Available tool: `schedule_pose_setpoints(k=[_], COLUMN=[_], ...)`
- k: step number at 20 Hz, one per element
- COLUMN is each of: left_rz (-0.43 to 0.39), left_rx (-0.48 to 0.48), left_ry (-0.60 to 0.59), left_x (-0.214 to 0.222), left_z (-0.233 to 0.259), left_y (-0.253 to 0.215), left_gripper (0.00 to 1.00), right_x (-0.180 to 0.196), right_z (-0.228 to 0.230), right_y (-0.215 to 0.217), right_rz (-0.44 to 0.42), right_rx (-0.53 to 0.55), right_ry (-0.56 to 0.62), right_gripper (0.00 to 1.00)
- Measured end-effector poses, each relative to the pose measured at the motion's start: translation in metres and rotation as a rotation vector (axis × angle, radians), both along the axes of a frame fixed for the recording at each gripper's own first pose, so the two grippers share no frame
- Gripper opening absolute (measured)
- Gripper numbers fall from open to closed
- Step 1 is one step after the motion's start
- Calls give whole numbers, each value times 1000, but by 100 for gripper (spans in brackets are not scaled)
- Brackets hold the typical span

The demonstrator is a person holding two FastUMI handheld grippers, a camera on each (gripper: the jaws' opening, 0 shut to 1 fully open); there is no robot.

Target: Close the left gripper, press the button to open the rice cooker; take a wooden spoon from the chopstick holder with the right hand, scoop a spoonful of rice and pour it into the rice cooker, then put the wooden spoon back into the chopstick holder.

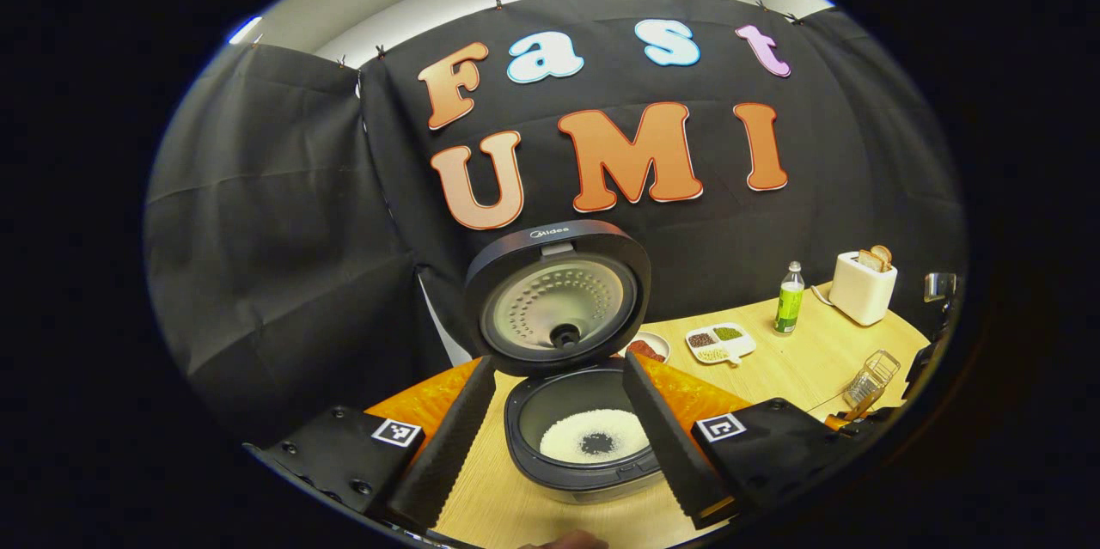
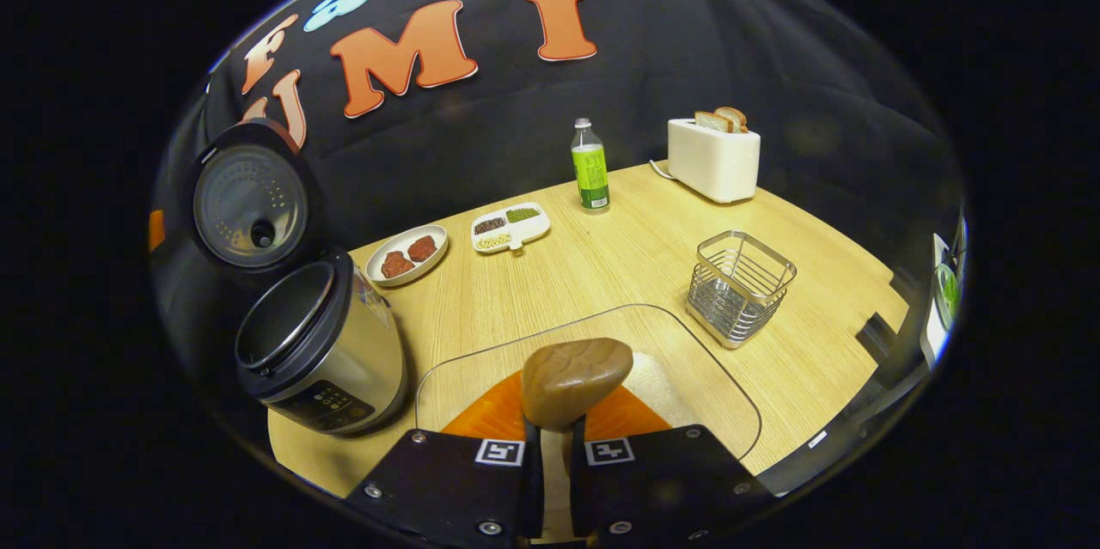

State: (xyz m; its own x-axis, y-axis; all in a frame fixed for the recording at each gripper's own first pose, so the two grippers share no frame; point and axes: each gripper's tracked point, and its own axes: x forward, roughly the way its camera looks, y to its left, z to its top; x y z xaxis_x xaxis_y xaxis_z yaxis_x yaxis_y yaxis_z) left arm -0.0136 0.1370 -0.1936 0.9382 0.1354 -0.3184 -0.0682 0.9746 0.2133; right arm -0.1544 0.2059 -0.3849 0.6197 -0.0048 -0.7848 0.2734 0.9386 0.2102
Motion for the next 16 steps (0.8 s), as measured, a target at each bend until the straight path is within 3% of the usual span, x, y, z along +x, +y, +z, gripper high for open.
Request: schedule_pose_setpoints(k=[1, 2, 3, 7, 8, 9, 10, 12, 13, 14, 16], left_rz=[-1, -3, -4, -10, -10, -10, -9, -7, -8, -8, -12], left_rx=[-1, -3, -3, -6, -6, -7, -9, -10, -10, -10, -12], left_ry=[0, 0, -3, -8, -8, -6, -6, -7, -8, -10, -13], left_x=[1, 1, 2, 3, 4, 3, 4, 5, 5, 5, 7], left_z=[0, -2, 0, 1, -1, -1, -1, 0, 1, 1, 3], left_y=[0, -1, 0, -2, -2, -3, -4, -5, -7, -9, -13], left_gripper=[93, 100, 93, 94, 100, 100, 93, 94, 100, 93, 94], right_x=[0, 1, 0, 3, 2, 4, 5, 6, 7, 6, 8], right_z=[-1, -1, -1, 1, -1, -1, 0, 4, 5, 7, 9], right_y=[1, 2, 4, 8, 9, 9, 12, 18, 21, 21, 23], right_rz=[-2, -4, -2, -22, -30, -38, -43, -46, -43, -44, -40], right_rx=[14, 34, 50, 126, 146, 164, 194, 263, 285, 305, 343], right_ry=[6, 9, 15, 34, 47, 54, 59, 60, 66, 71, 70], right_gripper=[11, 12, 12, 12, 12, 12, 11, 12, 12, 11, 11])
